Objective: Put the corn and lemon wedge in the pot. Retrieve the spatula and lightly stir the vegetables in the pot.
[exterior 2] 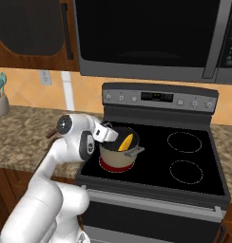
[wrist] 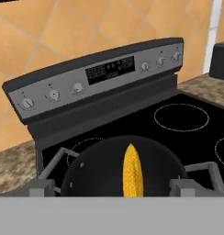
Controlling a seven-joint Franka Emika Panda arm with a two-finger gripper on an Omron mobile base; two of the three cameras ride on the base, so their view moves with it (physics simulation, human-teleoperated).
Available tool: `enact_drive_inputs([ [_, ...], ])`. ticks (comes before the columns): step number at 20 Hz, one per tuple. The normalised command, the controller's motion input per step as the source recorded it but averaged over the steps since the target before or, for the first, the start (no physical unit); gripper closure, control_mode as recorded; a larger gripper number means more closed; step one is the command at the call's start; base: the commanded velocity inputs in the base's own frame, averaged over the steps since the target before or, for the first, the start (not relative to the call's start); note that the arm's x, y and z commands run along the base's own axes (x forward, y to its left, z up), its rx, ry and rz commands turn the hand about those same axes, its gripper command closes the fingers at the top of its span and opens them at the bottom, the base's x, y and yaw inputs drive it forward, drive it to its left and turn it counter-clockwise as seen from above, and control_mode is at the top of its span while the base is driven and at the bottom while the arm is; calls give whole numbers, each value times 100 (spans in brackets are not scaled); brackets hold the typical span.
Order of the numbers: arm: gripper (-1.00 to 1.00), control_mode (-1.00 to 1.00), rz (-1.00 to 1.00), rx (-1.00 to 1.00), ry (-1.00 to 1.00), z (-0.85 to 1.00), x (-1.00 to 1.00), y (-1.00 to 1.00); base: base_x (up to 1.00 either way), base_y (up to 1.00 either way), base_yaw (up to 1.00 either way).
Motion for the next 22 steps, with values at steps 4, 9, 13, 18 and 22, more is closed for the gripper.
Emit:
enact_drive_inputs([
  [4, -100, -100, 1, 0, 52, 100, -71, 23, 0, 0, 0],
  [9, -100, -100, 8, -3, 45, 42, -80, 63, 0, 0, 0],
  [13, -100, -100, 18, -23, 15, -55, -67, 100, 0, 0, 0],
  [18, -100, -100, 12, -13, 19, -48, 9, 100, 0, 0, 0],
  [22, -100, -100, 12, 0, 23, -21, 81, 88, 0, 0, 0],
])
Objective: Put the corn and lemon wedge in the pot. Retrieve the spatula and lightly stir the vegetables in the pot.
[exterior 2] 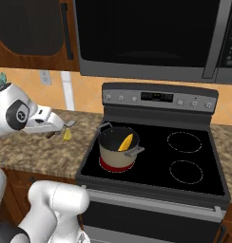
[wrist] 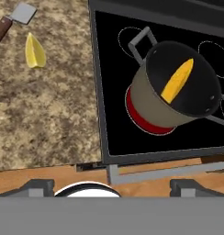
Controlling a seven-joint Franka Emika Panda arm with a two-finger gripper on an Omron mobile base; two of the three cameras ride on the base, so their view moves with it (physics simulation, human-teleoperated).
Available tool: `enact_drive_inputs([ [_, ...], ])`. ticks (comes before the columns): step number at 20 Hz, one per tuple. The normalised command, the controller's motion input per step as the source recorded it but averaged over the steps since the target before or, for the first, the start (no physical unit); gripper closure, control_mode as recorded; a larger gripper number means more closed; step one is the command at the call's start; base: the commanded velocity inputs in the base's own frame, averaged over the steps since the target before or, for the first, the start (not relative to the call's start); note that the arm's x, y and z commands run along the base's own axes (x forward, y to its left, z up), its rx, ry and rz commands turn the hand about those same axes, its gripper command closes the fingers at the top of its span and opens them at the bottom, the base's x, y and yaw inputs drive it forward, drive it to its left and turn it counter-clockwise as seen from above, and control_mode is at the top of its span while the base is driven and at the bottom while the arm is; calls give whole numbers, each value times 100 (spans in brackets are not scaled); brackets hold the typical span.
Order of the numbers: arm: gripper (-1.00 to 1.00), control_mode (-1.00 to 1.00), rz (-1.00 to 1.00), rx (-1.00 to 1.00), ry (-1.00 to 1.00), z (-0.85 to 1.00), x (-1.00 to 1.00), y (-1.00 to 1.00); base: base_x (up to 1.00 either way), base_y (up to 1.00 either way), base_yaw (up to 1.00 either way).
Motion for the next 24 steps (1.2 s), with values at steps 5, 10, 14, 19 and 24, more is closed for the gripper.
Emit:
enact_drive_inputs([
  [5, -100, -100, 8, 0, 19, -19, 98, 49, 0, 0, 0],
  [10, -100, -100, 1, 0, 11, -43, 80, 26, 0, 0, 0],
  [14, -100, -100, 0, 0, 4, -64, 68, 19, 0, 0, 0],
  [19, -100, -100, 0, 0, 1, -65, 65, 12, 0, 0, 0],
  [24, -100, -100, 0, 1, 0, -57, 43, 18, 0, 0, 0],
])
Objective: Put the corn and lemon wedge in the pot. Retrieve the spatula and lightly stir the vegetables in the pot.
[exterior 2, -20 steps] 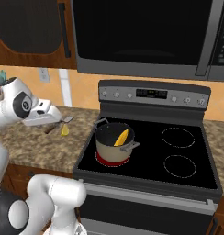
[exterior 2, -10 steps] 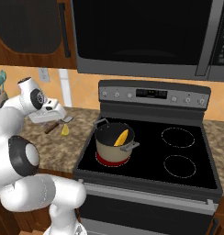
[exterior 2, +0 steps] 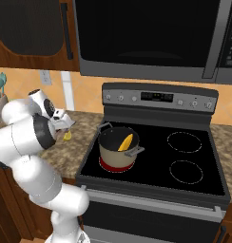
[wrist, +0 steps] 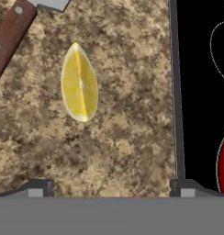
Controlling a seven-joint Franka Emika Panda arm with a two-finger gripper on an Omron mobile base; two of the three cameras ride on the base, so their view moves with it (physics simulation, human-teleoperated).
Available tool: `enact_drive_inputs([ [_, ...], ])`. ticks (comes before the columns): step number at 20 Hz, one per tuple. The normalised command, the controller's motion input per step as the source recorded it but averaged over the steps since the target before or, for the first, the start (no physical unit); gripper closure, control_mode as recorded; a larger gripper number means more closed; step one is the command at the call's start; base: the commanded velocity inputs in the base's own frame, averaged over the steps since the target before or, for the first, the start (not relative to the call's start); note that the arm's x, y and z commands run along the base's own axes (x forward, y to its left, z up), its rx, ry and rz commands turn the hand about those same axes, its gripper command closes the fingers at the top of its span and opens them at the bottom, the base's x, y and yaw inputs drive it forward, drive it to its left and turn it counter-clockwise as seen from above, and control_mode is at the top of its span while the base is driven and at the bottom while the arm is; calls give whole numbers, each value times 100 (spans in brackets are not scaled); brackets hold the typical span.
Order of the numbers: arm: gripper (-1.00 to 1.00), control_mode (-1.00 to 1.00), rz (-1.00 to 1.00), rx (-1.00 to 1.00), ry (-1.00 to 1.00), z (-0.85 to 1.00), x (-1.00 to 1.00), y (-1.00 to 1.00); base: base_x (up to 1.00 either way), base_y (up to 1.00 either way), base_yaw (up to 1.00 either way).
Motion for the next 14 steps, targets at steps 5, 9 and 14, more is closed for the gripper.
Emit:
enact_drive_inputs([
  [5, -100, -100, 0, 1, 0, -39, 36, 5, 0, 0, 0],
  [9, -100, -100, 0, 0, 0, -28, 45, 0, 0, 0, 0],
  [14, -100, -100, 0, 0, 0, -23, 62, 1, 0, 0, 0],
])
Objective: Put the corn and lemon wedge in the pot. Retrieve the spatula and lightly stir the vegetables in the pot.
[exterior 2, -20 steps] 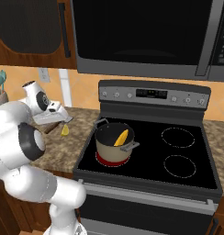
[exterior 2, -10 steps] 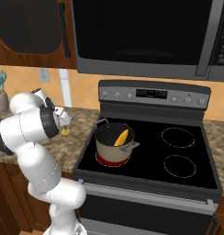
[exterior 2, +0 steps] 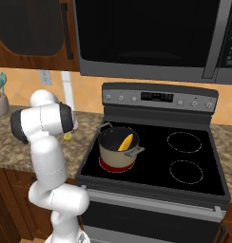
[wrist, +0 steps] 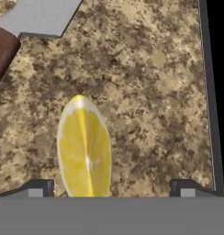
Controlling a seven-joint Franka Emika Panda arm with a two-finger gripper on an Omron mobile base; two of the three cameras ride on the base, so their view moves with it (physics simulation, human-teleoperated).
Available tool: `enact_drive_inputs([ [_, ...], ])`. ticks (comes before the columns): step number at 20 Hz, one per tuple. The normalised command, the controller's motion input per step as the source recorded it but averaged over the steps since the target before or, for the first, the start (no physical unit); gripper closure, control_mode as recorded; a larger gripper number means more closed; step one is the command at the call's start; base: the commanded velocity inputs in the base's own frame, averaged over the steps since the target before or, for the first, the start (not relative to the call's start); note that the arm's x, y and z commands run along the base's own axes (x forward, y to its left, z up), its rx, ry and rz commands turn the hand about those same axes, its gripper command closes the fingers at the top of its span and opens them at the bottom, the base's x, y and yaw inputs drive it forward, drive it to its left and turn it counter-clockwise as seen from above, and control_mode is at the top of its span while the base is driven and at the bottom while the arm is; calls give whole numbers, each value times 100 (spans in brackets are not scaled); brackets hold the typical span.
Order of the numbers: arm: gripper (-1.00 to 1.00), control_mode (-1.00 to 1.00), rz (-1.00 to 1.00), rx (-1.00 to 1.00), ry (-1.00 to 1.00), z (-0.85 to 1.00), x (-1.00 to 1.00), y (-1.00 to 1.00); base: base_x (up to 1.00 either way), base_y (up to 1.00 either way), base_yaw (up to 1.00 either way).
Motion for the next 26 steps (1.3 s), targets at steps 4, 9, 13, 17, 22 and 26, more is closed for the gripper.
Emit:
enact_drive_inputs([
  [4, -100, -100, 0, 0, 0, -29, 36, 0, 0, 0, 0],
  [9, -100, -100, -1, 3, 5, -36, 8, 0, 0, 0, 0],
  [13, -100, -100, -2, 6, 10, -32, 14, 0, 0, 0, 0],
  [17, -100, -100, -3, 5, 9, -25, 5, 0, 0, 0, 0],
  [22, 100, -100, -12, 1, 1, -25, -46, -1, 0, 0, 0],
  [26, 100, -100, -17, 0, 0, -17, -80, -17, 0, 0, 0],
])
